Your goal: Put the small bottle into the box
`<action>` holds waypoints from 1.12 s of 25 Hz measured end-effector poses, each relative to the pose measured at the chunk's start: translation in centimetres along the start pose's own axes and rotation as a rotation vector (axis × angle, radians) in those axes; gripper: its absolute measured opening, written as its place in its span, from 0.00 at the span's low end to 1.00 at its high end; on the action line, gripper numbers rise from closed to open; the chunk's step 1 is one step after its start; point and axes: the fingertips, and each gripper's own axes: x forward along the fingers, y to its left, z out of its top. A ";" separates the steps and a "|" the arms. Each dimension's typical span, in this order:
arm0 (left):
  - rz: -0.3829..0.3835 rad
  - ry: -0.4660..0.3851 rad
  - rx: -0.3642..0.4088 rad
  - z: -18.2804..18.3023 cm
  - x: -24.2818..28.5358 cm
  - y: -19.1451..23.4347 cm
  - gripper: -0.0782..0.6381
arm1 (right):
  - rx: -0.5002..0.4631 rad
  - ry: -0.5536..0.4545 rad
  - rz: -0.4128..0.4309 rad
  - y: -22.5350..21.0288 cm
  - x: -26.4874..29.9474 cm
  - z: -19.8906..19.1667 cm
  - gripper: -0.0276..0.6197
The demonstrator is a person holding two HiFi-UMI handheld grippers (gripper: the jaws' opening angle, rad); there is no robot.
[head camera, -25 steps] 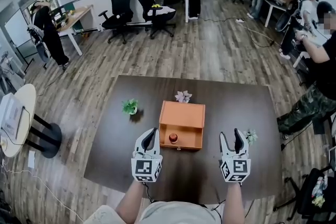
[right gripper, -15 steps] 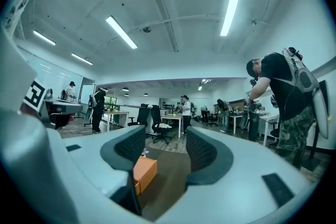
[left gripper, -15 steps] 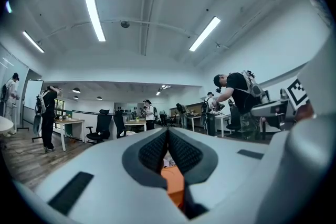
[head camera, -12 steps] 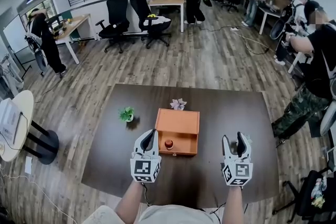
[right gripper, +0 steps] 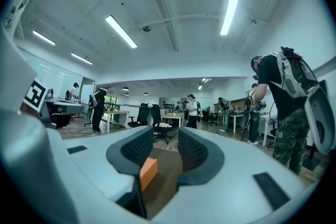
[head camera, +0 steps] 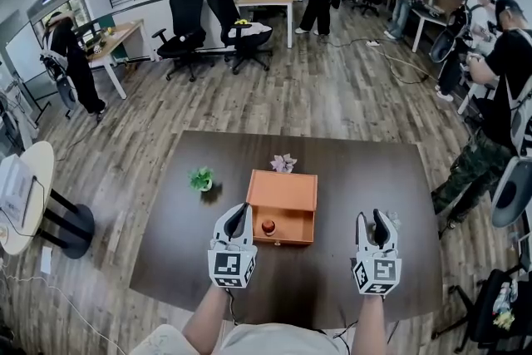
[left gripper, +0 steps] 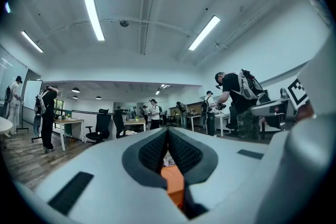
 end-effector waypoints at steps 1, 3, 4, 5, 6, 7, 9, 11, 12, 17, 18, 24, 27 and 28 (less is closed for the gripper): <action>0.001 0.000 0.000 0.0 0.0 0.1 0.11 | -0.001 -0.002 -0.002 0.0 0.0 0.1 0.26; 0.004 0.001 -0.001 0.1 0.0 0.2 0.11 | -0.006 -0.007 -0.009 0.1 0.0 0.4 0.18; 0.006 0.002 -0.002 0.1 -0.1 0.3 0.11 | -0.007 -0.011 -0.013 0.1 0.0 0.5 0.13; 0.008 0.002 -0.002 0.1 -0.1 0.3 0.11 | -0.006 -0.015 -0.016 0.1 0.0 0.6 0.08; 0.009 0.002 -0.003 0.1 -0.2 0.4 0.11 | -0.005 -0.018 -0.020 0.1 -0.1 0.6 0.05; 0.010 0.002 -0.004 0.0 -0.2 0.4 0.11 | -0.004 -0.020 -0.021 0.1 -0.1 0.7 0.04; 0.013 0.000 -0.005 0.0 -0.3 0.5 0.11 | -0.005 -0.021 -0.022 0.2 -0.1 0.9 0.04; 0.014 -0.001 -0.007 0.0 -0.4 0.5 0.11 | -0.005 -0.021 -0.019 0.4 -0.1 1.0 0.04; 0.014 -0.001 -0.008 -0.1 -0.5 0.5 0.11 | -0.005 -0.021 -0.017 0.4 -0.1 1.0 0.04; 0.015 0.001 -0.011 -0.4 -0.6 0.6 0.11 | -0.015 -0.012 -0.011 0.7 0.0 0.6 0.05; 0.015 0.001 -0.011 -0.4 -0.6 0.6 0.11 | -0.015 -0.013 -0.011 0.7 0.0 0.6 0.05; 0.018 0.002 -0.017 -0.4 -0.8 0.4 0.11 | -0.021 -0.014 -0.007 0.9 -0.1 0.8 0.04; 0.014 0.001 -0.014 -0.1 -0.9 0.4 0.11 | -0.023 -0.012 -0.007 1.0 -0.2 0.9 0.04; 0.014 0.001 -0.014 -0.1 -0.9 0.4 0.11 | -0.023 -0.011 -0.006 1.0 -0.2 0.9 0.04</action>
